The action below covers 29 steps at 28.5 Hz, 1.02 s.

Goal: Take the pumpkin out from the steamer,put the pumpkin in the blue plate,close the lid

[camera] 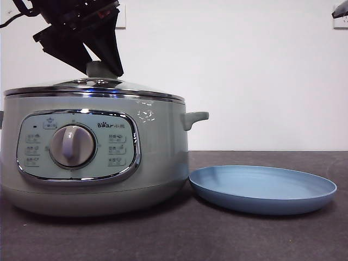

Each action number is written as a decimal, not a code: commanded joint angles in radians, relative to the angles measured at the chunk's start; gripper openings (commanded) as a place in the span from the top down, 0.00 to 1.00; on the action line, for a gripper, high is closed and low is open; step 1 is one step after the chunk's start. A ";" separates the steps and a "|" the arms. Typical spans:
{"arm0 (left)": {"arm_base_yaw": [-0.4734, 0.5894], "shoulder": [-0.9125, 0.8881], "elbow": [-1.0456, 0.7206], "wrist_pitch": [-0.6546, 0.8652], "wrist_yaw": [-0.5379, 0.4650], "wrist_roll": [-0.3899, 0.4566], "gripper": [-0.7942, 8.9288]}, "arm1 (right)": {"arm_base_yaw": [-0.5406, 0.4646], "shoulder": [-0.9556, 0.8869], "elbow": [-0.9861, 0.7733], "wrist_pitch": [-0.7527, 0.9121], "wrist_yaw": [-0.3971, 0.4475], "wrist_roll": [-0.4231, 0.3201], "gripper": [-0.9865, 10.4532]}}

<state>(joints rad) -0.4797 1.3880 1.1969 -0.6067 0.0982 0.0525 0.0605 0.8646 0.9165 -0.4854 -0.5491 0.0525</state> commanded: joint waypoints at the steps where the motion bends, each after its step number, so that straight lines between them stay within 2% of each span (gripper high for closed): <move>1: 0.000 -0.013 0.005 0.014 0.006 0.003 0.93 | 0.005 0.000 0.004 0.006 -0.002 0.006 0.50; 4: 0.000 -0.057 0.005 0.033 -0.003 0.002 0.93 | 0.025 0.001 0.005 0.006 -0.002 0.006 0.50; 9: 0.000 -0.182 0.005 0.037 -0.091 0.001 0.93 | 0.093 0.045 0.031 0.005 -0.002 0.006 0.50; 14: 0.001 -0.332 0.005 0.034 -0.188 0.001 0.93 | 0.221 0.154 0.097 0.005 0.002 0.006 0.49; 17: 0.001 -0.422 0.005 0.021 -0.267 0.002 0.93 | 0.303 0.239 0.153 0.005 0.008 0.006 0.41; 23: 0.001 -0.576 0.005 -0.039 -0.413 0.005 0.93 | 0.460 0.435 0.309 -0.008 0.010 0.000 0.41; 25: 0.001 -0.619 0.005 -0.060 -0.478 0.005 0.93 | 0.511 0.513 0.390 -0.042 0.044 -0.005 0.41; 27: 0.001 -0.669 0.005 -0.084 -0.575 0.031 0.93 | 0.584 0.633 0.533 -0.138 0.156 -0.056 0.34; 29: 0.001 -0.708 0.005 -0.104 -0.641 0.032 0.93 | 0.650 0.753 0.684 -0.244 0.269 -0.119 0.33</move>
<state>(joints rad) -0.4797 0.6918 1.1908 -0.7532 -0.5354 0.0689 0.7021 1.5978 1.5764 -0.7239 -0.2924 -0.0204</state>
